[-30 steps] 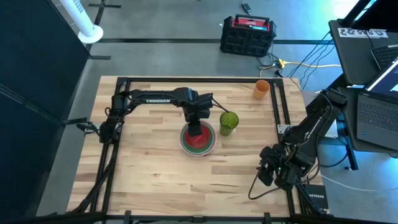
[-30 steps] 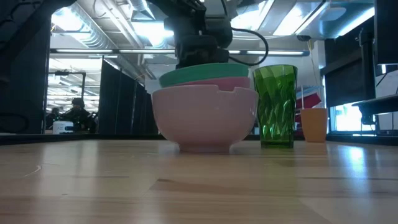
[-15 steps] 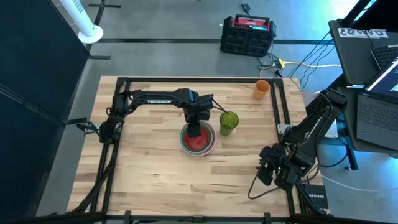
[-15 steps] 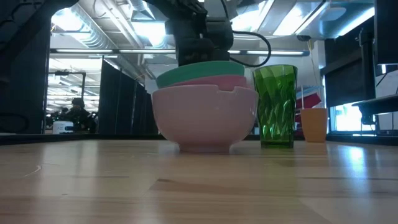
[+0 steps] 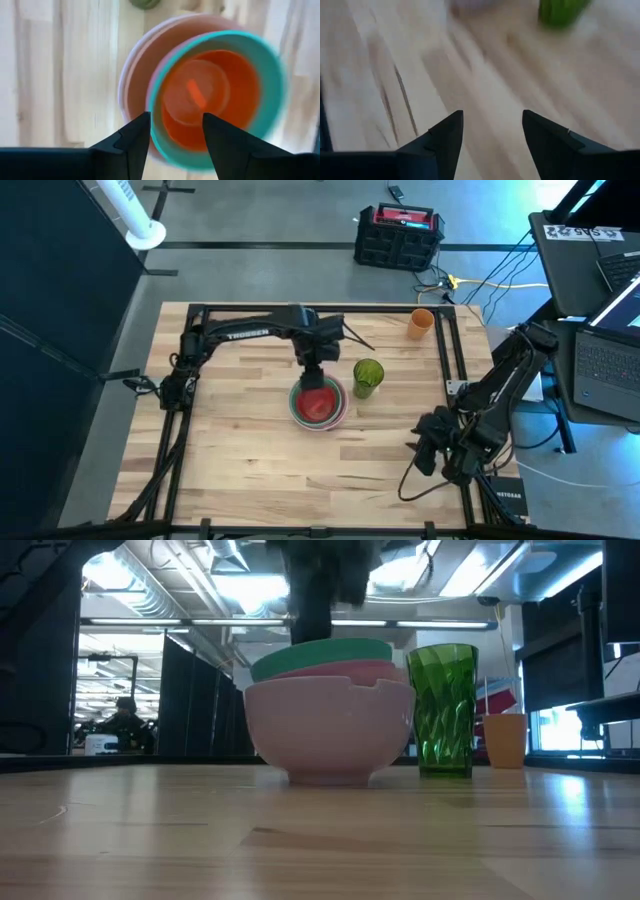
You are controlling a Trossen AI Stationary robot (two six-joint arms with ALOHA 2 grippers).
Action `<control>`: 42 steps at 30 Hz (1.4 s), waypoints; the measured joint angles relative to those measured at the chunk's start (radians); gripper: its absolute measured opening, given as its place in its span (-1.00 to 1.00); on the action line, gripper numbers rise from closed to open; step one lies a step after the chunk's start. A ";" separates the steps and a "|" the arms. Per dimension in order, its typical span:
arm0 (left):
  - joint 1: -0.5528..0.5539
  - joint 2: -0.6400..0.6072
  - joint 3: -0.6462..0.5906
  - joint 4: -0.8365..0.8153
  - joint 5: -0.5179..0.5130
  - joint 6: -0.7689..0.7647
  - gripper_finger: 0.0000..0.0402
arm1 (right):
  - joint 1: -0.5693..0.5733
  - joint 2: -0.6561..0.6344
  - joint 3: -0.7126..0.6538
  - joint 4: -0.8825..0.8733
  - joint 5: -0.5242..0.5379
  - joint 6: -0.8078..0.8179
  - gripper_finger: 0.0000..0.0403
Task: Nest bowls inside each other
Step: Stack the yellow cup on top of the green cup
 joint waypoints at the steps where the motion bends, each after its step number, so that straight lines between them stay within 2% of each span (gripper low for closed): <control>1: -0.001 -0.008 0.031 -0.033 0.000 0.009 -0.18 | -0.017 -0.012 0.000 0.012 0.068 -0.029 -0.04; 4: -0.009 -0.051 0.078 -0.080 -0.008 0.041 -0.17 | -0.093 -0.058 0.000 0.086 0.240 -0.207 -0.04; 5: -0.009 -0.075 0.079 -0.087 -0.017 0.056 -0.17 | -0.127 -0.077 0.000 0.137 0.279 -0.308 -0.04; 6: -0.009 -0.098 0.079 -0.097 -0.028 0.066 -0.17 | -0.182 -0.084 0.012 0.167 0.271 -0.382 -0.04; 9: 0.006 -0.160 0.079 -0.115 -0.052 0.112 -0.17 | -0.383 -0.081 0.066 0.209 0.178 -0.551 -0.04; 23: 0.188 -0.272 0.079 -0.164 -0.061 0.271 -0.17 | -1.322 -0.069 0.318 0.403 -0.256 -1.335 -0.04; 24: 0.201 -0.280 0.079 -0.168 -0.061 0.282 -0.17 | -1.387 -0.061 0.342 0.402 -0.288 -1.383 -0.04; 28: 0.247 -0.303 0.079 -0.177 -0.062 0.313 -0.17 | -1.597 0.066 0.522 0.162 -0.404 -1.457 -0.04; 32: 0.261 -0.303 0.079 -0.178 -0.060 0.281 -0.17 | -1.745 0.204 0.672 -0.027 -0.467 -1.488 -0.04; 35: 0.260 -0.303 0.079 -0.178 -0.058 0.264 -0.17 | -1.814 0.297 0.755 -0.147 -0.491 -1.487 -0.04; 42: 0.261 -0.302 0.079 -0.177 -0.058 0.233 -0.17 | -1.833 0.359 0.711 -0.223 -0.497 -1.477 -0.04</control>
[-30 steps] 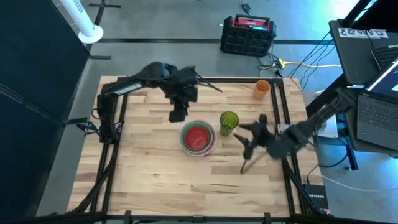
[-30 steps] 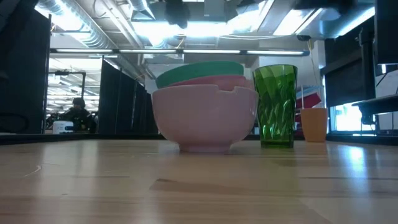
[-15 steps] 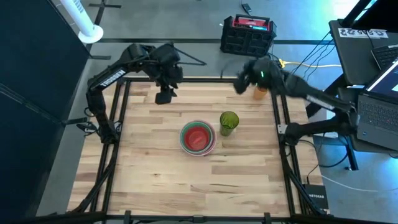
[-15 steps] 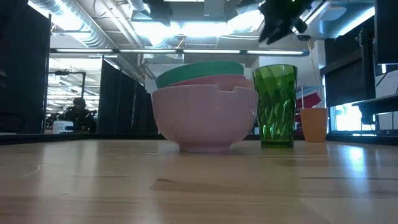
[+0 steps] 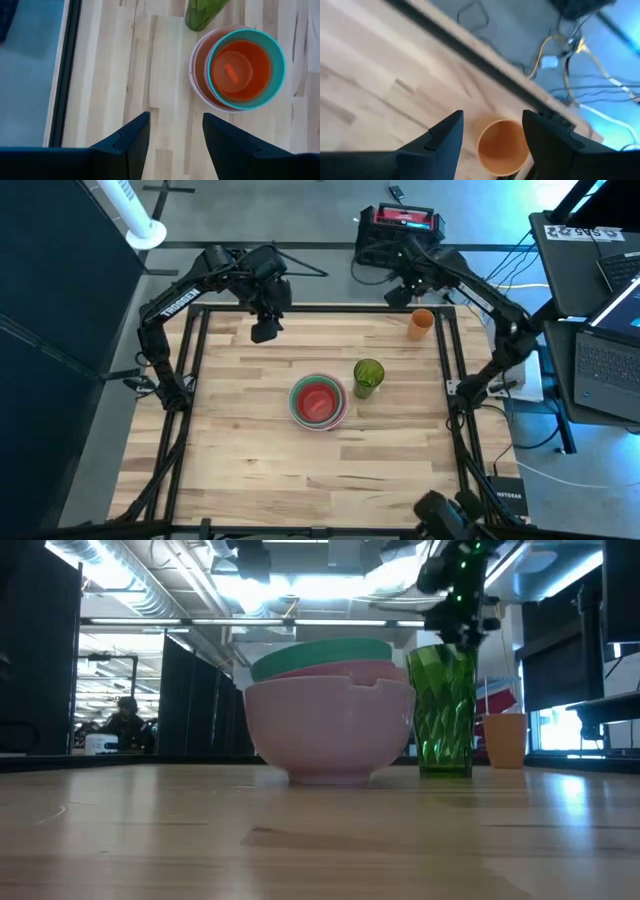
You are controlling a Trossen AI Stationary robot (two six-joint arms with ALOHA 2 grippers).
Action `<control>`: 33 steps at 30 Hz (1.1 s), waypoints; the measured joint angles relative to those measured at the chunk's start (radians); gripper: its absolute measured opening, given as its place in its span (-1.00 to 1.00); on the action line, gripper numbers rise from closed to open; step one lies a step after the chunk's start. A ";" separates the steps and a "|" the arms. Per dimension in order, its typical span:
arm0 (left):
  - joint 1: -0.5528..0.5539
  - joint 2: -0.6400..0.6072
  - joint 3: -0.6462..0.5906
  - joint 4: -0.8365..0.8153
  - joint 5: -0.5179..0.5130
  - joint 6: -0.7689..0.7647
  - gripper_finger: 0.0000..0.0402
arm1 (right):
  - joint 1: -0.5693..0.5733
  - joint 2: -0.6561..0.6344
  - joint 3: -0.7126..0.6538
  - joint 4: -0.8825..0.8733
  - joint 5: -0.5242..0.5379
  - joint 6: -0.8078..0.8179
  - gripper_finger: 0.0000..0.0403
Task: Nest bowls inside each other
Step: Stack the yellow cup on top of the green cup
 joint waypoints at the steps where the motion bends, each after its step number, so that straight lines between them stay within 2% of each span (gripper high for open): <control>1: 0.000 0.000 0.000 0.000 0.000 -0.001 -0.17 | -0.002 0.008 -0.008 -0.009 -0.001 0.001 -0.04; 12: 0.000 0.001 0.000 0.000 0.000 -0.017 -0.17 | -0.022 0.089 -0.095 -0.111 -0.006 0.019 -0.04; 23: 0.000 0.001 0.000 0.000 0.000 -0.021 -0.17 | -0.027 0.088 -0.252 -0.011 -0.026 0.050 -0.04; 33: 0.000 0.001 0.000 0.000 -0.001 -0.010 -0.17 | -0.031 0.061 -0.306 0.072 -0.099 -0.043 -0.54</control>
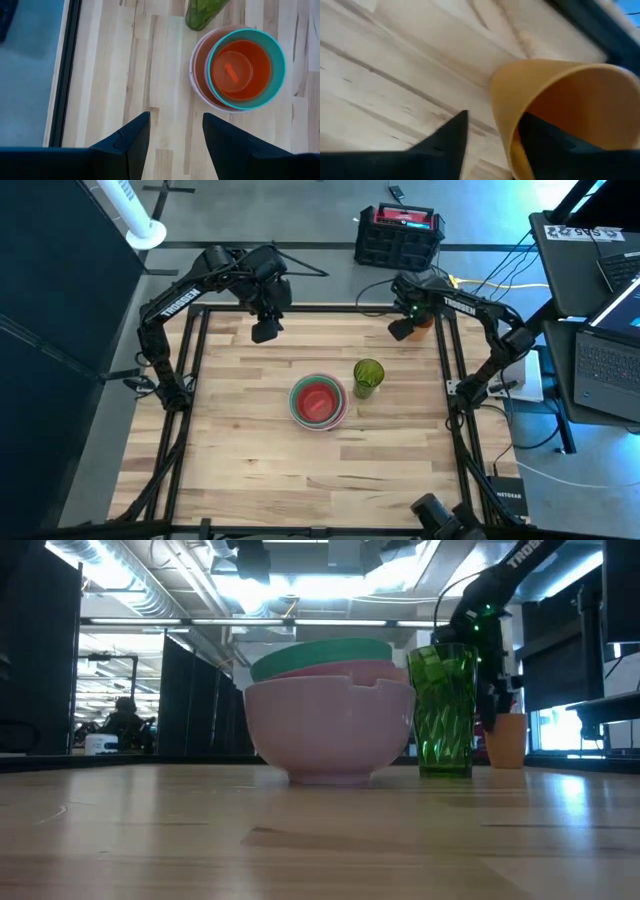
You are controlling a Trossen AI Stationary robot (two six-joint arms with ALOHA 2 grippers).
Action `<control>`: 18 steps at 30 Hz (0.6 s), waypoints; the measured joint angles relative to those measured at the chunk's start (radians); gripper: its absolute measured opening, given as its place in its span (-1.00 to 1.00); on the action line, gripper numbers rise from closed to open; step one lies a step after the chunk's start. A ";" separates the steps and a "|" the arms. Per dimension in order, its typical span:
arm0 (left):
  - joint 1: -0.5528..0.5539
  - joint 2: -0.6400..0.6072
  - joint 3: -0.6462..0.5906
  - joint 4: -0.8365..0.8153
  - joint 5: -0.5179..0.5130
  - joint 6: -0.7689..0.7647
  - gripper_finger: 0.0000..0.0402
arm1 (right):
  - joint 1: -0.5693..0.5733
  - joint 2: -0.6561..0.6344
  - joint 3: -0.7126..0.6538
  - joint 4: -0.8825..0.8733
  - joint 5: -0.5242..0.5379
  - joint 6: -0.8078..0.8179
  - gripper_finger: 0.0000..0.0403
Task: Nest bowls inside each other
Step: Stack the yellow cup on top of the green cup
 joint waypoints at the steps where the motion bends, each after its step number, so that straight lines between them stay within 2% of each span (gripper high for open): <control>1: 0.000 0.000 0.000 0.000 0.000 0.001 -0.17 | 0.000 -0.003 -0.005 0.008 -0.007 -0.010 -0.59; 9: 0.000 0.000 0.000 0.000 -0.001 0.012 -0.17 | 0.004 -0.029 -0.039 0.069 -0.066 -0.086 -0.99; 14: 0.000 0.000 0.000 0.000 -0.001 0.013 -0.17 | 0.127 -0.107 0.099 -0.030 -0.072 -0.132 -0.99; 18: 0.000 0.000 0.000 0.000 -0.001 0.011 -0.17 | 0.236 -0.136 0.250 -0.177 -0.081 -0.136 -1.00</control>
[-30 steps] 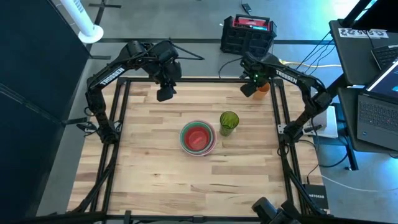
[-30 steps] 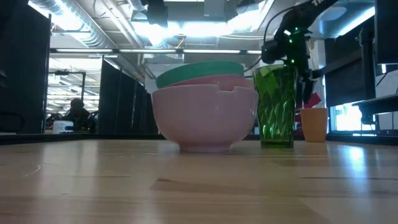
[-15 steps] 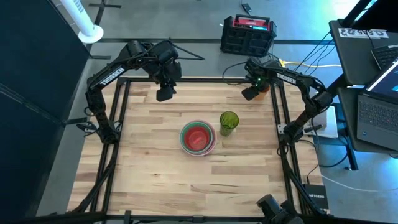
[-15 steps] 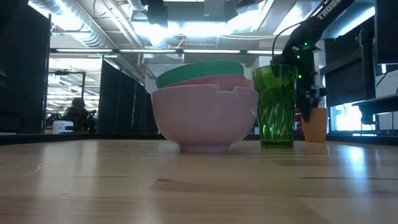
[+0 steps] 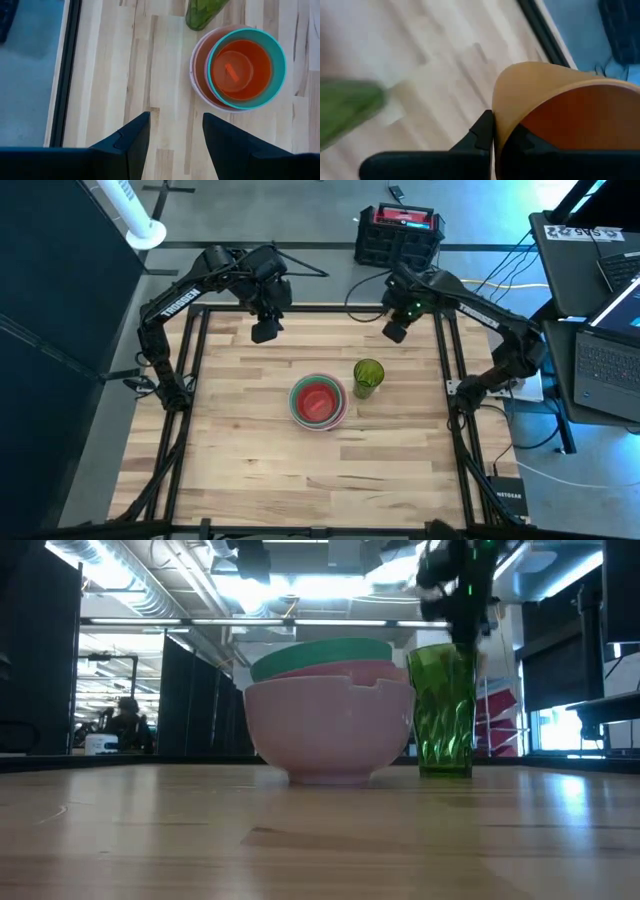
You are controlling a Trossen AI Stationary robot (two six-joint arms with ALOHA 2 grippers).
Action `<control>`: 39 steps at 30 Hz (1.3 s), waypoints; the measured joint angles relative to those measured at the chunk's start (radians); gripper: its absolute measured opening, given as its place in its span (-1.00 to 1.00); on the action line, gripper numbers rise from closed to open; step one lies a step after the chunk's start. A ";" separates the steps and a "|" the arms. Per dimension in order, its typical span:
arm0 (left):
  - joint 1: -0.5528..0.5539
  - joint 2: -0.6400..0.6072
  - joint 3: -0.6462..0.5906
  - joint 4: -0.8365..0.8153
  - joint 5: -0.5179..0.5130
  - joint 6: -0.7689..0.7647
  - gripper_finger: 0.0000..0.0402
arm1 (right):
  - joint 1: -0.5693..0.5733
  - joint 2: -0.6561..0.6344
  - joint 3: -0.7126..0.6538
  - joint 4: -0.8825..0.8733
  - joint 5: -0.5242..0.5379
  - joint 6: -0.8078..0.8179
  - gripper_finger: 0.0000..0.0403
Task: Nest bowls inside each other
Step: Stack the yellow cup on top of the green cup
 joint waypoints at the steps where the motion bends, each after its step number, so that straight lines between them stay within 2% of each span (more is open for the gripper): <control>1: 0.000 0.000 0.000 0.000 0.000 0.000 -0.17 | 0.032 0.000 0.039 -0.036 -0.002 0.000 -1.00; 3: 0.000 0.000 0.000 0.000 0.000 -0.001 -0.17 | 0.096 0.002 0.100 -0.078 -0.005 0.009 -1.00; 21: 0.000 0.000 0.000 0.000 0.000 -0.016 -0.17 | 0.602 0.065 0.291 -0.216 -0.071 0.250 -1.00; 31: 0.000 0.000 0.000 0.000 0.000 -0.014 -0.17 | 0.605 0.128 0.216 -0.209 -0.063 0.218 -1.00; 39: -0.005 0.000 0.000 0.000 0.000 -0.004 -0.17 | 0.584 0.129 0.095 -0.111 -0.096 0.223 -1.00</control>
